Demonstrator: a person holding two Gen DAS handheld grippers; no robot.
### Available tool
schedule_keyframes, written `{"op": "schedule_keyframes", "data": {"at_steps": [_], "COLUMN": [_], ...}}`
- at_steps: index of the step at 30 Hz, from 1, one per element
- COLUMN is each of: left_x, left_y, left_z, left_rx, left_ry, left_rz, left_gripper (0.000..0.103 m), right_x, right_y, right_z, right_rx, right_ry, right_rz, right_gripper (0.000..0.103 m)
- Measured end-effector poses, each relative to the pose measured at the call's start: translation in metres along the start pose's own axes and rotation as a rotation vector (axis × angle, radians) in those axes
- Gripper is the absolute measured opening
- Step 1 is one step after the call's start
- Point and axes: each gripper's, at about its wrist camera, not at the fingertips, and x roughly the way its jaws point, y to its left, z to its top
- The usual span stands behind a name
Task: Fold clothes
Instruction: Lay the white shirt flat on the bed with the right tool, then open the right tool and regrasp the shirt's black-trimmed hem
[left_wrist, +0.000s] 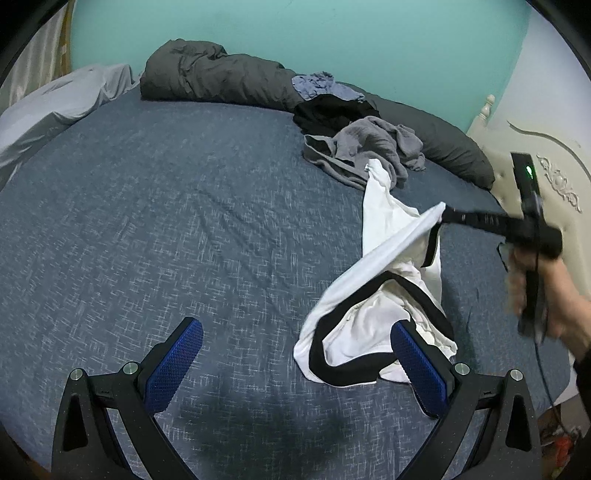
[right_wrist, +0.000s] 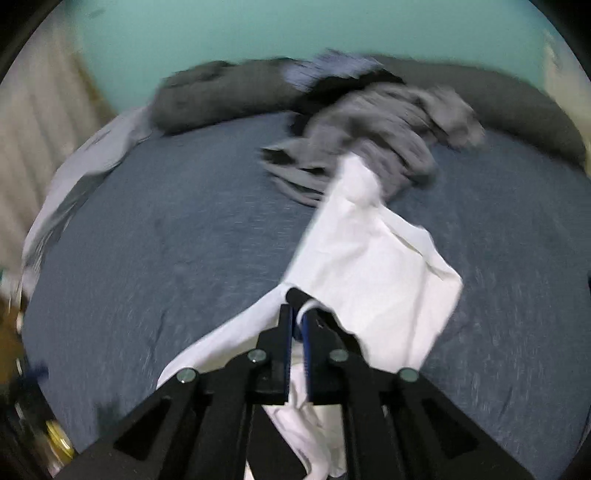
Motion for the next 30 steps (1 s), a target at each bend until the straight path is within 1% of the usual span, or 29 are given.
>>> {"op": "schedule_keyframes", "data": {"at_steps": [2,4,5,7,11,15,16,20,25,27,28,29,30], "left_x": [0.004,0.007,0.009,0.015,0.024,0.027,0.028,0.030,0.033,0.038,0.040,0.044,0.047], "left_y": [0.002,0.003,0.004,0.004,0.005,0.003,0.002,0.001,0.004,0.005,0.006,0.006,0.006], "left_z": [0.001,0.000,0.000,-0.002,-0.005,-0.009,-0.010,-0.013,-0.013,-0.014,-0.015,-0.016,-0.017], "left_rx": [-0.002,0.001,0.005,0.009,0.009,0.015,0.018,0.026,0.022,0.017,0.013,0.012,0.016], "left_ry": [0.001,0.000,-0.001,0.003,0.016,0.023,0.024,0.036,0.050,0.063,0.070,0.078,0.085], "left_rz": [0.004,0.006,0.009,0.012,0.014,0.018,0.019,0.031,0.036,0.026,0.015,0.011,0.015], "left_gripper": [0.103,0.103,0.103,0.103,0.103,0.103,0.103,0.103,0.103,0.103,0.103,0.103,0.103], "right_x": [0.008,-0.002,-0.007,-0.013,-0.008,0.006,0.008,0.026,0.041,0.039,0.038,0.037,0.035], "right_y": [-0.011,-0.013,-0.014,-0.015,0.007,0.033,0.037,0.047,0.049,0.045,0.043,0.041,0.040], "right_z": [0.008,0.003,0.001,-0.011,-0.040,-0.064,-0.071,-0.086,-0.099,-0.101,-0.103,-0.104,-0.104], "right_rx": [0.063,0.044,0.035,0.027,-0.093,-0.214,-0.228,-0.265,-0.312,-0.306,-0.303,-0.300,-0.299], "right_ry": [0.050,0.012,-0.006,-0.013,0.039,0.091,0.101,0.139,0.180,0.174,0.171,0.168,0.159], "right_rz": [-0.028,-0.033,-0.035,0.010,0.095,0.086,0.085,0.056,-0.012,-0.016,-0.018,-0.020,-0.021], "right_gripper": [0.028,0.038,0.038,0.038,0.038,0.038,0.038,0.038,0.038,0.038,0.036,0.026,0.022]}}
